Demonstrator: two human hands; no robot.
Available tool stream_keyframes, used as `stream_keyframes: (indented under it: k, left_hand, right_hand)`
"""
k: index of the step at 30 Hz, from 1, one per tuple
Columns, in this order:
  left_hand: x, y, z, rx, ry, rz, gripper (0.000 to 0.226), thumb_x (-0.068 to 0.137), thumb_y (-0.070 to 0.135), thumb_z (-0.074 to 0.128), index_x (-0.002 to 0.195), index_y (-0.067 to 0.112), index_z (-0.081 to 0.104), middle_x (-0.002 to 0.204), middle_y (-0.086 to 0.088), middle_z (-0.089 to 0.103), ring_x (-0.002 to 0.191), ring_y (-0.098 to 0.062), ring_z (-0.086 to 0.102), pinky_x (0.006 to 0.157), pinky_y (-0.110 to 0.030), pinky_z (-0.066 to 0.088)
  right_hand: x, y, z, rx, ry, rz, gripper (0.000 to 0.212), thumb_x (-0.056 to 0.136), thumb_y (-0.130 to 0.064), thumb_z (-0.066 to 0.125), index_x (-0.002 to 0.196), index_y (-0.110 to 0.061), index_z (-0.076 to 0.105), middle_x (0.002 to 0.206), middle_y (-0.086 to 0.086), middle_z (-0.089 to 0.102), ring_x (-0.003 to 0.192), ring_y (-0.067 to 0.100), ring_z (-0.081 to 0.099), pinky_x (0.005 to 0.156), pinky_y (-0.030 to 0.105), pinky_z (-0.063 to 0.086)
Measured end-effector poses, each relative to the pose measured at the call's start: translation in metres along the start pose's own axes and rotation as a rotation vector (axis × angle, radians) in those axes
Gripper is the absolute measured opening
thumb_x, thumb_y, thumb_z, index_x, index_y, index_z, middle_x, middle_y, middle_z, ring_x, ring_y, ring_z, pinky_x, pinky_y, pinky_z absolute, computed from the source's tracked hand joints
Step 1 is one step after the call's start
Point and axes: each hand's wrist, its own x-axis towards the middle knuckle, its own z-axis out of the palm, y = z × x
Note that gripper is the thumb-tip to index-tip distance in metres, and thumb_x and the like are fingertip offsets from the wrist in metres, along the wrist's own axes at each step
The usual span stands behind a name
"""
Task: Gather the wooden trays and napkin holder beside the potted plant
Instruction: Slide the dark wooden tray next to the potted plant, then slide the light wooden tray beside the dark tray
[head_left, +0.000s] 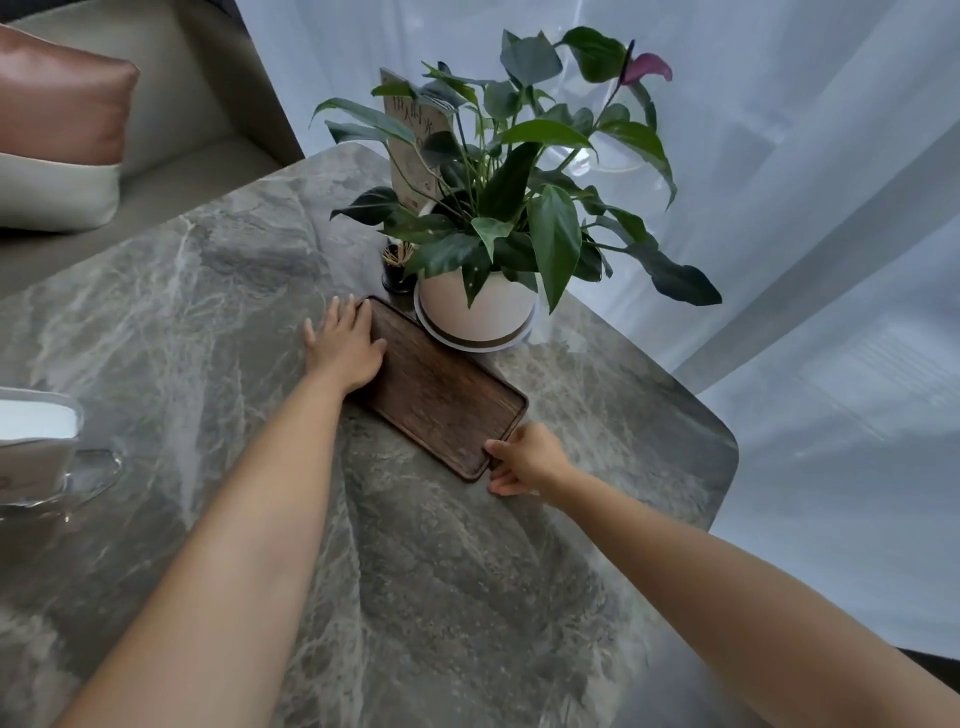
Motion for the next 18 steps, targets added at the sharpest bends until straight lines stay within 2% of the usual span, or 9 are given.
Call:
stream_keyframes:
  k: [2,3,5,8,10,13,18]
  left_hand:
    - [-0.013,-0.002,0.003,0.045,0.057,0.03,0.06,0.1,0.036,0.029,0.152,0.016,0.006,0.162,-0.003,-0.002,0.15,-0.02,-0.006,0.12,-0.05,0.0]
    - [-0.019,-0.004,0.005,0.06,0.073,0.04,0.06,0.101,0.037,0.028,0.152,0.016,0.005,0.162,-0.003,-0.002,0.15,-0.02,-0.006,0.12,-0.049,-0.001]
    - [-0.035,-0.01,0.006,0.083,0.1,0.039,0.06,0.101,0.039,0.024,0.152,0.015,0.003,0.162,-0.004,-0.003,0.15,-0.02,-0.006,0.12,-0.049,-0.002]
    - [-0.061,-0.023,0.002,0.094,0.13,0.021,0.06,0.101,0.04,0.02,0.152,0.016,0.0,0.162,-0.004,-0.005,0.149,-0.02,-0.007,0.12,-0.048,-0.002]
    - [-0.081,-0.033,0.0,0.082,0.139,0.004,0.06,0.101,0.041,0.018,0.152,0.017,-0.003,0.162,-0.003,-0.008,0.149,-0.019,-0.009,0.12,-0.047,-0.003]
    - [-0.114,-0.056,-0.002,0.067,0.16,-0.03,0.06,0.101,0.041,0.018,0.151,0.018,-0.006,0.161,-0.003,-0.01,0.149,-0.018,-0.01,0.12,-0.047,-0.003]
    - [-0.175,-0.117,-0.009,0.043,0.209,-0.131,0.061,0.1,0.041,0.021,0.152,0.02,-0.005,0.162,-0.001,-0.009,0.149,-0.016,-0.008,0.121,-0.045,-0.001]
  right_hand:
    - [-0.005,-0.005,-0.002,-0.208,0.097,-0.11,0.03,0.093,-0.022,0.052,0.069,-0.006,0.046,0.076,0.02,0.061,0.064,0.031,0.061,0.057,0.036,0.048]
    - [-0.009,-0.007,-0.002,-0.299,0.137,-0.158,0.025,0.094,-0.026,0.05,0.082,-0.003,0.049,0.089,0.022,0.064,0.079,0.034,0.062,0.065,0.037,0.046]
    - [-0.018,-0.014,-0.001,-0.405,0.18,-0.238,0.033,0.095,-0.029,0.046,0.111,0.0,0.045,0.11,0.023,0.061,0.098,0.036,0.059,0.077,0.04,0.046]
    - [-0.033,-0.026,0.004,-0.524,0.207,-0.331,0.05,0.096,-0.034,0.042,0.133,-0.003,0.029,0.131,0.024,0.048,0.116,0.038,0.051,0.092,0.045,0.045]
    - [-0.043,-0.036,0.012,-0.628,0.219,-0.387,0.064,0.095,-0.039,0.038,0.145,-0.007,0.012,0.149,0.021,0.028,0.133,0.037,0.035,0.104,0.047,0.037]
    - [-0.059,-0.05,0.031,-0.746,0.26,-0.471,0.074,0.095,-0.045,0.033,0.148,-0.012,-0.007,0.158,0.015,0.004,0.145,0.034,0.01,0.114,0.047,0.022]
    - [-0.089,-0.072,0.084,-0.926,0.276,-0.679,0.076,0.095,-0.048,0.028,0.147,-0.013,-0.015,0.157,0.014,-0.017,0.146,0.03,-0.01,0.119,0.046,0.004]
